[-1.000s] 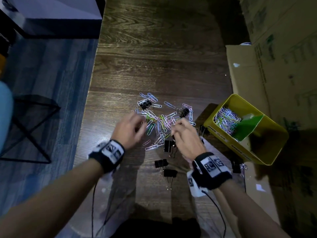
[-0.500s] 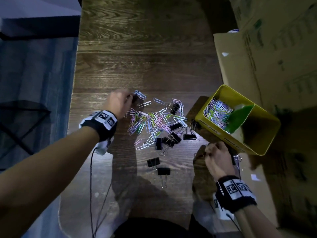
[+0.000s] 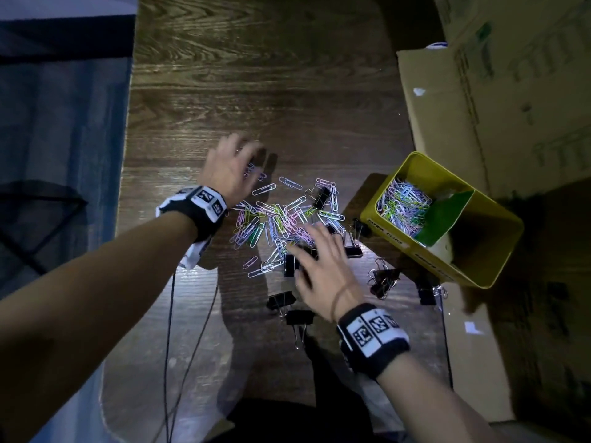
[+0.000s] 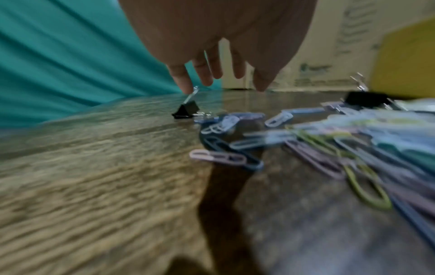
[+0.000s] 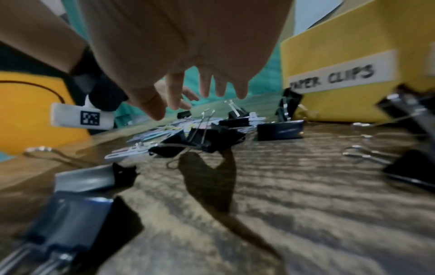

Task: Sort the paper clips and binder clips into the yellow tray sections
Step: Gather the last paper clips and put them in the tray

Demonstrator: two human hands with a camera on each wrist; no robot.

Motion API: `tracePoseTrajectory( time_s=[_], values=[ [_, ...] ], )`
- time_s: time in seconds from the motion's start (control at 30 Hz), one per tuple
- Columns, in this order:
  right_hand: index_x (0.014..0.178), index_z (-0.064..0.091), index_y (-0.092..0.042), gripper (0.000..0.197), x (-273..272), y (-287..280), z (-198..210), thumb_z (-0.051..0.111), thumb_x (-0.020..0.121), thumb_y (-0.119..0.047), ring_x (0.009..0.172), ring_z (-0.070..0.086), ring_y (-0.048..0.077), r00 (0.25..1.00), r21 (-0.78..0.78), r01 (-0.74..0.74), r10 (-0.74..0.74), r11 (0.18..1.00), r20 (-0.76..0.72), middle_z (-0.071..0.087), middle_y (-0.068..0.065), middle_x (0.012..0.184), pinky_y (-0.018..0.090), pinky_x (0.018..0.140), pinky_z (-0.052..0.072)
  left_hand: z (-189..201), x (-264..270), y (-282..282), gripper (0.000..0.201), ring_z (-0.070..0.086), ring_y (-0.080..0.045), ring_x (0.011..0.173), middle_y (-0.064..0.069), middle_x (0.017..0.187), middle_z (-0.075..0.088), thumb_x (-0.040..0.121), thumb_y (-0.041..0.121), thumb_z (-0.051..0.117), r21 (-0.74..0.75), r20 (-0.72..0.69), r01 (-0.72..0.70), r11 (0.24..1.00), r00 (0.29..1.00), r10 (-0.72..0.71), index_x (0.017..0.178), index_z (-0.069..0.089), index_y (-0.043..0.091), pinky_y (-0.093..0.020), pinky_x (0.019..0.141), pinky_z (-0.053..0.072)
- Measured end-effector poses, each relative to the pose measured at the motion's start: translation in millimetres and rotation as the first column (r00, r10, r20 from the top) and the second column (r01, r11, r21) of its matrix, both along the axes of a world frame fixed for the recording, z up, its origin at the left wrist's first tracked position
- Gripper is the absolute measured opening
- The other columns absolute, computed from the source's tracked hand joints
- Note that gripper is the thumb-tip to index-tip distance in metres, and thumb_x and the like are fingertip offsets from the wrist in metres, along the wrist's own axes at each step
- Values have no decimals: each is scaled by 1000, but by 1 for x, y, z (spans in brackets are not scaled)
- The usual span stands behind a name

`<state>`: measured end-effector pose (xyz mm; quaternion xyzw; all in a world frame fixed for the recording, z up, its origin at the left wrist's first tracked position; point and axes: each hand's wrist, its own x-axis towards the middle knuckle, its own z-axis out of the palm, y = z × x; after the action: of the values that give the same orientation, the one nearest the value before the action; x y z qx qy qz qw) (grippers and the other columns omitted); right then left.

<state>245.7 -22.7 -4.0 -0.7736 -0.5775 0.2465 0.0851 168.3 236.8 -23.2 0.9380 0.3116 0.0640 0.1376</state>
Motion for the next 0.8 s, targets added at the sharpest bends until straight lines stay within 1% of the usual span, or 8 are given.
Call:
tracePoseTrajectory(
  time_s=[0.07,0.17,0.27,0.4,0.5,0.57,0.7,0.8],
  values=[
    [144,31,-32,51,-4,8,-5,41,94,-33,146,-8,27,994,-59,-106,108,993,30,2,6,159,56,113,-8,-10,-3,-7,52,26,-34,136,-14,149,29,90,40,48,-35,-168,133,991,976,-137,139,37,23,-57,108,25],
    [146,23,-33,51,-2,7,-14,32,97,-43,145,-11,29,980,-147,-165,179,975,90,-4,3,159,60,113,-6,-24,-17,-13,55,0,-27,144,-4,157,4,95,50,26,-137,-344,118,984,926,-159,146,16,31,-54,114,4],
    [145,27,-30,54,2,1,-18,38,94,-42,146,-4,30,980,-143,-124,144,982,140,6,6,159,59,113,-7,-28,-38,-23,57,-3,-24,144,-1,157,3,94,55,15,-181,-359,134,974,914,-192,146,14,31,-51,115,1],
    [139,40,-26,54,-2,-4,-17,50,87,-38,144,12,33,979,-58,-118,126,991,163,25,12,153,61,112,2,-30,-72,-51,73,-3,-22,143,-1,156,8,86,66,-3,-190,-299,248,950,907,-297,146,18,30,-51,115,3],
    [122,55,-26,40,-12,-8,-18,59,83,-35,139,30,31,972,3,-165,162,986,170,47,9,138,61,112,15,-24,-71,-64,64,3,-19,144,-1,156,10,89,63,5,-167,-262,225,960,929,-263,146,13,34,-55,114,8],
    [119,58,-28,38,-17,-11,-19,61,82,-37,135,37,30,971,24,-169,163,985,175,53,6,130,61,111,18,-20,-55,-65,63,1,-20,144,1,157,5,88,62,9,-180,-249,185,966,942,-227,146,6,37,-55,114,5],
    [106,63,-25,32,-19,-21,-22,70,75,-29,125,48,26,975,59,-103,89,993,204,58,3,120,58,113,17,-24,-30,-67,59,-13,-19,143,8,156,-10,91,60,13,-232,-366,222,947,882,-297,145,0,39,-56,111,-7],
    [93,66,-19,24,-11,-32,-23,71,69,-23,117,55,26,962,65,-70,50,995,267,61,6,112,55,110,11,-31,-38,-75,58,-14,-20,143,8,156,-8,93,57,14,-231,-358,227,946,884,-300,146,3,34,-56,112,-8]
  ],
)
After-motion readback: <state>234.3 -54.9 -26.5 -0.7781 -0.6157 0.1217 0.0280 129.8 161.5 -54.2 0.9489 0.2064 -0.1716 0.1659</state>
